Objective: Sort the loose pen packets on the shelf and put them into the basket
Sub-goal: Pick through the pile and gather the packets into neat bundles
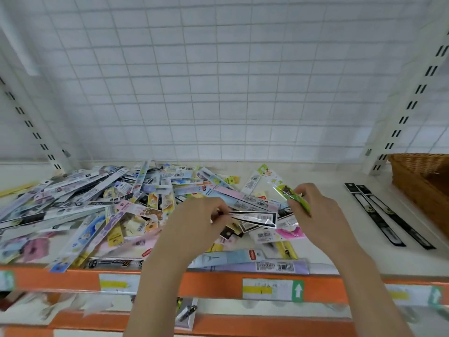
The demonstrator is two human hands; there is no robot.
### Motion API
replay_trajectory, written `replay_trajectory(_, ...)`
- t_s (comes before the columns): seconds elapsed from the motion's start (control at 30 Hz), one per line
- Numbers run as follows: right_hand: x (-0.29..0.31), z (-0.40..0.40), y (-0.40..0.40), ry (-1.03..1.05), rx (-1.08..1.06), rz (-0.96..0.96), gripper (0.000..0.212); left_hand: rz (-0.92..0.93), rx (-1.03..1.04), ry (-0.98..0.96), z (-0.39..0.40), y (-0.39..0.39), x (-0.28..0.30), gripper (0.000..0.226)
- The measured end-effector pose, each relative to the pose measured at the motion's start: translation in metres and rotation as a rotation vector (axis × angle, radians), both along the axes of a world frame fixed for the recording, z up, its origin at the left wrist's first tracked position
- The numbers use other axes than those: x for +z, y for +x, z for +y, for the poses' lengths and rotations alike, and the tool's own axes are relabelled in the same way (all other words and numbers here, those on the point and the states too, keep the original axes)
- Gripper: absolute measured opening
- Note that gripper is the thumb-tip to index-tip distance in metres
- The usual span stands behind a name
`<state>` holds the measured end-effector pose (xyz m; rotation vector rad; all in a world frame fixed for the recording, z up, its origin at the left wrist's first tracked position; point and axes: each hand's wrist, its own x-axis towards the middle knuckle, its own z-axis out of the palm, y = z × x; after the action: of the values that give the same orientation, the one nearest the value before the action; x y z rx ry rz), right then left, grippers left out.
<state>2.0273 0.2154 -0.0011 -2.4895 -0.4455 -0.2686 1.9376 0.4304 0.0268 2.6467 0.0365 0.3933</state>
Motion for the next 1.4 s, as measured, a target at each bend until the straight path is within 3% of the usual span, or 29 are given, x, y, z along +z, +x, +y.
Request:
replay_trajectory(0.17,-0.005,0.017,0.001,-0.021,0.068,0.007,0.023,-0.045,0.147,-0.211,0.019,-0.009,-0.004,0.015)
replay_trajectory(0.3,-0.005,0.03,0.005,-0.054,0.107,0.014,0.031,-0.081,0.22,-0.335,0.019,-0.012,-0.005,0.037)
replay_trajectory(0.43,-0.002,0.038,0.013,-0.147,0.1,0.037,0.045,-0.066,0.282,-0.558,0.025,-0.012,-0.008,0.012)
replay_trajectory(0.5,-0.002,0.041,0.022,-0.214,0.11,0.032,0.038,-0.067,0.293,-0.687,0.027,-0.012,-0.008,0.009)
replay_trajectory(0.63,0.0,0.059,0.043,-0.313,0.164,0.066,0.025,-0.127,0.342,-0.728,0.025,-0.01,-0.004,0.012)
replay_trajectory(0.77,-0.005,0.077,0.052,-0.456,0.204,0.109,0.042,-0.207,0.413,-0.79,0.027,-0.006,-0.006,0.022)
replay_trajectory(0.9,-0.004,0.077,0.055,-0.446,0.173,0.088,0.038,-0.199,0.437,-0.72,0.029,-0.002,-0.006,0.023)
replay_trajectory(1.0,0.004,0.068,0.055,-0.383,0.149,0.092,0.035,-0.112,0.414,-0.495,0.028,0.007,-0.007,0.019)
replay_trajectory(1.2,0.013,0.045,0.054,-0.266,0.083,0.092,0.036,0.17,0.328,-0.239,0.004,0.049,-0.018,0.035)
replay_trajectory(1.27,0.014,0.038,0.051,-0.203,0.03,0.102,0.03,0.25,0.35,-0.139,-0.007,0.061,-0.023,0.033)
replay_trajectory(1.4,0.014,0.027,0.044,-0.099,-0.021,0.158,0.016,0.309,0.42,0.04,-0.022,0.071,-0.028,0.051)
